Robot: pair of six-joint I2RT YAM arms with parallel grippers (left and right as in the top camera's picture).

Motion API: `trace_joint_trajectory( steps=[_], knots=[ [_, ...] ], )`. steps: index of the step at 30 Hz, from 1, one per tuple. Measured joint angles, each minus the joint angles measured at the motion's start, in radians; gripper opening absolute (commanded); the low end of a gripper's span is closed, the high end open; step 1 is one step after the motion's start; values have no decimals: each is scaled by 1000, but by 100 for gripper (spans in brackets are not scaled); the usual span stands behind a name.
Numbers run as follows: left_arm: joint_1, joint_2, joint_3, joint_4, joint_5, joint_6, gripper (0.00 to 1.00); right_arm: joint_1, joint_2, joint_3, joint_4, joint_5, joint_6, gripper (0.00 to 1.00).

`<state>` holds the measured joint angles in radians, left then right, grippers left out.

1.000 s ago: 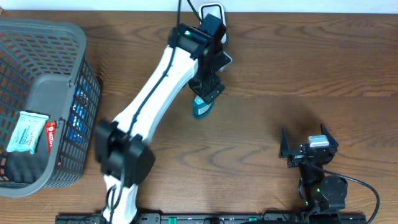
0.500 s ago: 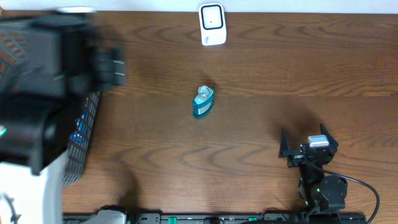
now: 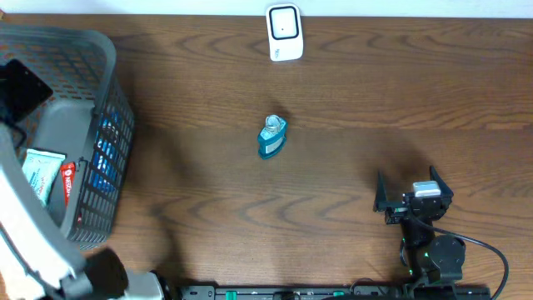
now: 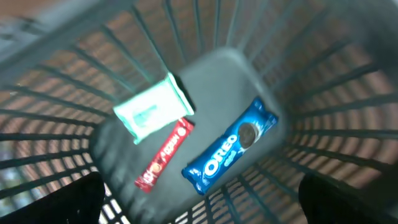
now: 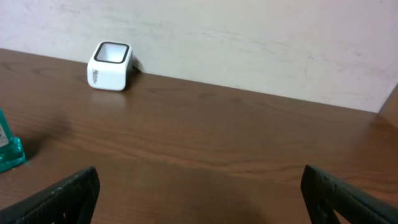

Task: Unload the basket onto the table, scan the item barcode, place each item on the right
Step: 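Return left gripper to basket and grasp the blue Oreo pack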

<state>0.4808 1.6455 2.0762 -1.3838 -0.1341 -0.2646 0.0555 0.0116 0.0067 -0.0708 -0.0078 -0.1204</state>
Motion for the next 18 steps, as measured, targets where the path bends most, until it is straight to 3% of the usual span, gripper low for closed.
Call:
trace_joint_trajectory(
  steps=[8, 18],
  knots=[
    [3, 223, -54, -21, 97, 94, 100, 0, 0, 0, 0, 0, 0, 99],
    [2, 296, -342, 197, 215, 226, 99, 0, 0, 0, 0, 0, 0, 99]
  ],
)
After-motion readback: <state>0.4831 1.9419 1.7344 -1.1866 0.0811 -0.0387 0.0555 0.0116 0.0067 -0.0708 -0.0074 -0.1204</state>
